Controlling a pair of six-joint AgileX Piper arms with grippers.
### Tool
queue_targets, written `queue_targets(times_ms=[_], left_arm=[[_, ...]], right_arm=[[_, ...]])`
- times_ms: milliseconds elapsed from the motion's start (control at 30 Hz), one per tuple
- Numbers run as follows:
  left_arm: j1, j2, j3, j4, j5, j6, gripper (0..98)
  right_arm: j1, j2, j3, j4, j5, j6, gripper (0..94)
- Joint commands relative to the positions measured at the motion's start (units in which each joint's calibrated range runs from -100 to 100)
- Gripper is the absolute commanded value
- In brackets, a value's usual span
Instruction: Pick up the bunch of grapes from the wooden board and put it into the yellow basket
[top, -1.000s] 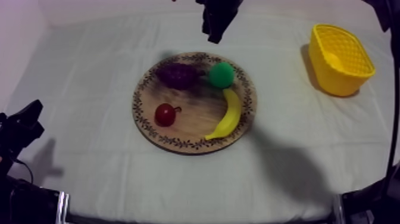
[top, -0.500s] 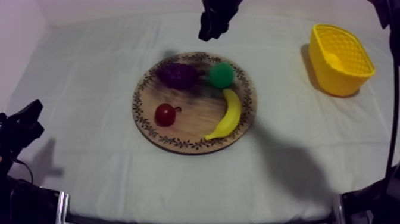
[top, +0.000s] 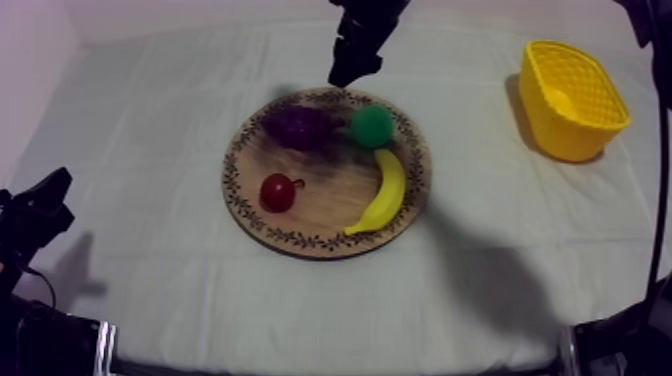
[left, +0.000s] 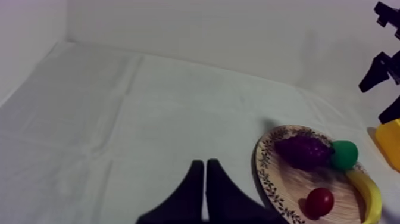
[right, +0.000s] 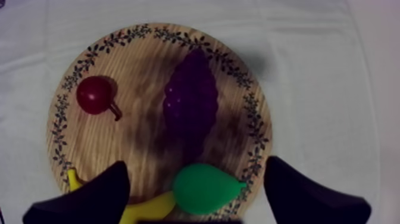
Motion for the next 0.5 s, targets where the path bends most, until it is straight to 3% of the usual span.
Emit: queue_targets(times_ms=[0,467], left_arm=[[0.0,0.0,-0.03,0.02,0.02,-0.01,0.1],[0.0,0.0,-0.03,0.02,0.02,-0.01,0.1]], right_arm=[[-0.2,0.47,0.08,-0.25,-0.24,0.21,65.9],[-3.03,8.29,-0.77,-0.41,-4.88,0.28,64.6]])
